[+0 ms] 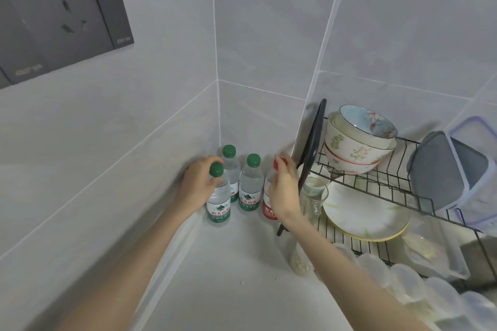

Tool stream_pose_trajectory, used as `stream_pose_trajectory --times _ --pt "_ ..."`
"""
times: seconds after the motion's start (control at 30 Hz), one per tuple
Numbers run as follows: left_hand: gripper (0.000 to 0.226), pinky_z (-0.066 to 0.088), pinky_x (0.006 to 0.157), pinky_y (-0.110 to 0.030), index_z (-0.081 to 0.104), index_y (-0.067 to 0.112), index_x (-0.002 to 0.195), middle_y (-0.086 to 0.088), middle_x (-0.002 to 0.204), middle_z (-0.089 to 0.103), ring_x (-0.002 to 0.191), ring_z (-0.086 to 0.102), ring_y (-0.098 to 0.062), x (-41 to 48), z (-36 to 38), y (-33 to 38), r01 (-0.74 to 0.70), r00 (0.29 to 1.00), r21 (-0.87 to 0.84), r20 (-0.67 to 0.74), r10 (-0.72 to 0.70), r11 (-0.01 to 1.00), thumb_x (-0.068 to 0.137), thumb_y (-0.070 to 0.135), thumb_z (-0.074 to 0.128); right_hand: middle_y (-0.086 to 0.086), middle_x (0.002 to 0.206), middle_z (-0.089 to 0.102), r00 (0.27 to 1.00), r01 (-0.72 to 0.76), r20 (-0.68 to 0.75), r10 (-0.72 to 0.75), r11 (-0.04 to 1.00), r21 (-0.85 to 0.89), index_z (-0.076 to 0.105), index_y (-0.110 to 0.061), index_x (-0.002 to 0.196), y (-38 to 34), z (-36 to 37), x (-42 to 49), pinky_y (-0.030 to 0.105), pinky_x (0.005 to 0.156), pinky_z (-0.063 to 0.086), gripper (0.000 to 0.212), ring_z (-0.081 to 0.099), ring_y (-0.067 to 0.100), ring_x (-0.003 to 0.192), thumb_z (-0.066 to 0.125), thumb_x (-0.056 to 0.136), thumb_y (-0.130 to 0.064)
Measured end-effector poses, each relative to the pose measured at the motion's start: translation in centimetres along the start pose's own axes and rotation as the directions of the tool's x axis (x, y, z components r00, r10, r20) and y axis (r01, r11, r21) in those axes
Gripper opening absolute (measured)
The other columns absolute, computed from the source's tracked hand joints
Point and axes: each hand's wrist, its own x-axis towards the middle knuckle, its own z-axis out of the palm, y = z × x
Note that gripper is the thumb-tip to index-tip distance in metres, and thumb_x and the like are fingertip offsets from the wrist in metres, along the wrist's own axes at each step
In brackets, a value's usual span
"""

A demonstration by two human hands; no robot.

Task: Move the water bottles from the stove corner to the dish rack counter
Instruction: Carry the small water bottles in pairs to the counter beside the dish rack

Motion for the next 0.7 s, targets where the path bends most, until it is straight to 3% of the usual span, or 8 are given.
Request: stream_pose_trajectory --times 0.17,0.4,0.53,0.63,0.7 --pt "0.038 0.043 0.08 -0.033 0.061 0.009 0.116 -0.008 0.104 0.063 0.094 0.057 -0.025 -0.3 0.5 -0.6 -0.004 1.0 0.028 -0.004 0.004 1.0 0.079 0.009 0.072 0.014 0.158 0.013 0.991 0.101 0.099 -0.091 0.99 -0.101 0.017 0.0 0.149 0.7 -0.1 -0.1 0.023 0.116 0.001 0.062 0.007 0.028 0.148 0.039 0.092 0.008" --pt "0.046 0.041 0.092 -0.029 0.06 0.011 0.122 -0.008 0.116 0.064 0.108 0.058 -0.024 -0.7 0.0 0.0 0.01 1.0 0.03 0.015 -0.011 0.999 0.078 0.003 0.071 0.014 0.159 0.005 0.959 0.112 0.28 -0.045 0.967 -0.23 0.009 0.001 0.149 0.0 -1.7 -0.5 0.03 0.114 -0.009 0.063 -0.003 0.038 0.146 0.044 0.096 -0.006" --pt "0.051 0.039 0.095 -0.028 0.058 0.014 0.126 -0.006 0.122 0.061 0.113 0.056 -0.023 -1.2 -0.6 1.1 -0.005 1.0 0.067 0.005 0.004 0.998 0.078 0.004 0.07 0.02 0.155 0.015 0.917 0.105 0.399 -0.015 0.973 -0.205 0.025 0.008 0.141 -1.3 -3.6 -0.8 0.032 0.116 0.005 0.051 0.012 0.033 0.144 0.045 0.095 -0.003" --pt "0.051 0.037 0.101 -0.029 0.054 0.016 0.131 -0.003 0.13 0.057 0.122 0.05 -0.021 -1.7 -1.5 2.5 -0.041 0.999 0.096 -0.025 0.044 0.995 0.082 0.008 0.066 0.023 0.154 0.021 0.898 0.062 0.439 0.009 0.987 -0.145 0.039 0.004 0.134 -2.3 -5.1 -1.3 0.033 0.116 0.011 0.042 0.011 0.029 0.147 0.046 0.094 -0.004" --pt "0.049 0.035 0.1 -0.024 0.052 0.018 0.132 -0.001 0.133 0.055 0.124 0.049 -0.018 -2.2 -2.2 3.6 -0.074 0.996 0.099 -0.039 0.078 0.992 0.085 0.013 0.065 0.02 0.149 0.036 0.906 0.032 0.422 0.014 0.994 -0.103 0.042 0.003 0.134 -3.0 -6.3 -1.9 0.028 0.111 0.022 0.043 0.025 0.028 0.143 0.048 0.093 -0.008"
